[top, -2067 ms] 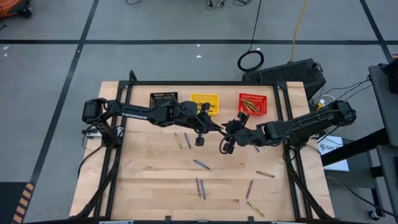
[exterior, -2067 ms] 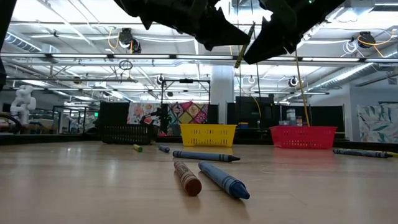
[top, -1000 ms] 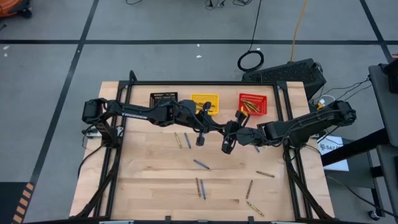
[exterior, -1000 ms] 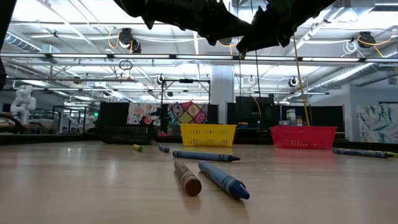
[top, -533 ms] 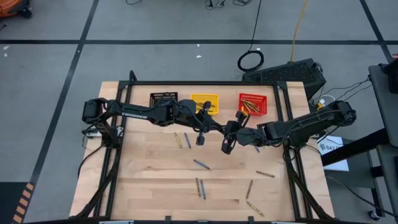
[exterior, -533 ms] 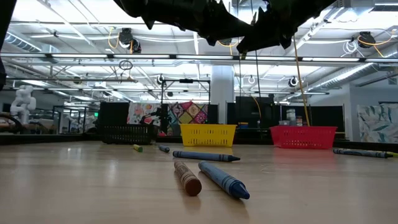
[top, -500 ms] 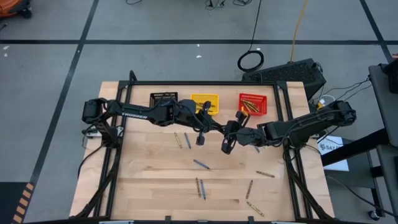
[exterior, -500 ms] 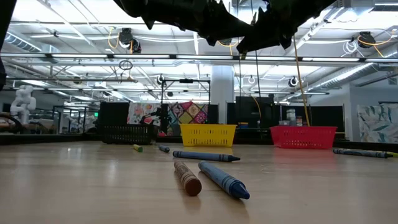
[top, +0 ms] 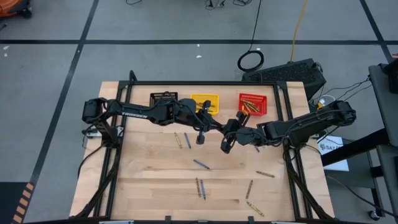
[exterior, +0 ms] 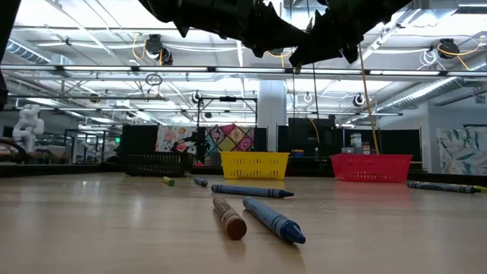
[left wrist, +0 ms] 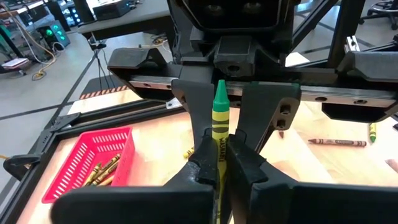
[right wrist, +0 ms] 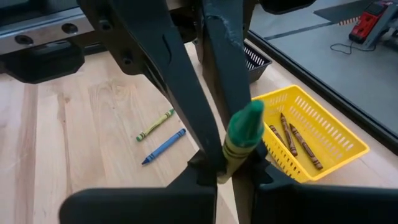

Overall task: Sort crayons
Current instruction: Put the green crayon into the red bin

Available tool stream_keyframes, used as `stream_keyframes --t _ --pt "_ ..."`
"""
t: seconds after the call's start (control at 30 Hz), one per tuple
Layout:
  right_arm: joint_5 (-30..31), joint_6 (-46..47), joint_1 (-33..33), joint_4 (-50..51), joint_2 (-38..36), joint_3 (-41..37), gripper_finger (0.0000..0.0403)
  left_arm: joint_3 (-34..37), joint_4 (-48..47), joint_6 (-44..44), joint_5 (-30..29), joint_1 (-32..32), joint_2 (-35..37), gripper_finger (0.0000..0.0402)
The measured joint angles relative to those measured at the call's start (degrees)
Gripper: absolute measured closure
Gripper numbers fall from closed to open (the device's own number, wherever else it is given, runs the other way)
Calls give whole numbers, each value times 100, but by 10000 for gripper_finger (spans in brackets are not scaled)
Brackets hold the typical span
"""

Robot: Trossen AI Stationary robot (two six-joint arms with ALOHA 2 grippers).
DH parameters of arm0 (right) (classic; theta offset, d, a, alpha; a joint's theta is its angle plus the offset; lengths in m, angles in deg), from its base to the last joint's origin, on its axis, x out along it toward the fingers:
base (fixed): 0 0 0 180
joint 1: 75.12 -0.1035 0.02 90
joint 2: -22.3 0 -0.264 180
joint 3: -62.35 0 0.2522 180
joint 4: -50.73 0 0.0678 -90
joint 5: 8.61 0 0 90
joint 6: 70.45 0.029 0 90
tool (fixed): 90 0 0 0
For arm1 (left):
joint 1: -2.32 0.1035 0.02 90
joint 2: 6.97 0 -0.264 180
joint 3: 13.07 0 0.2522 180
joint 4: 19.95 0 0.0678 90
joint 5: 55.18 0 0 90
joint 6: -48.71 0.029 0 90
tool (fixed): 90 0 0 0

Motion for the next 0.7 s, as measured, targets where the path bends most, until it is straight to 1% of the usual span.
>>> stream_keyframes --t 0.27,0.4,0.47,0.63,0.7 --pt "1 -4 0 17 0 -1 402 0 -59 9 -28 4 0 343" --pt "46 65 0 77 0 -1 402 -2 -124 13 -300 0 2 337" --pt "214 191 0 222 0 -1 402 0 -283 15 -492 17 4 337" --pt "652 664 28 944 -2 -1 402 4 -893 210 -726 96 4 336" --pt "660 812 93 1180 -2 -1 402 4 -1171 260 -809 118 3 336"
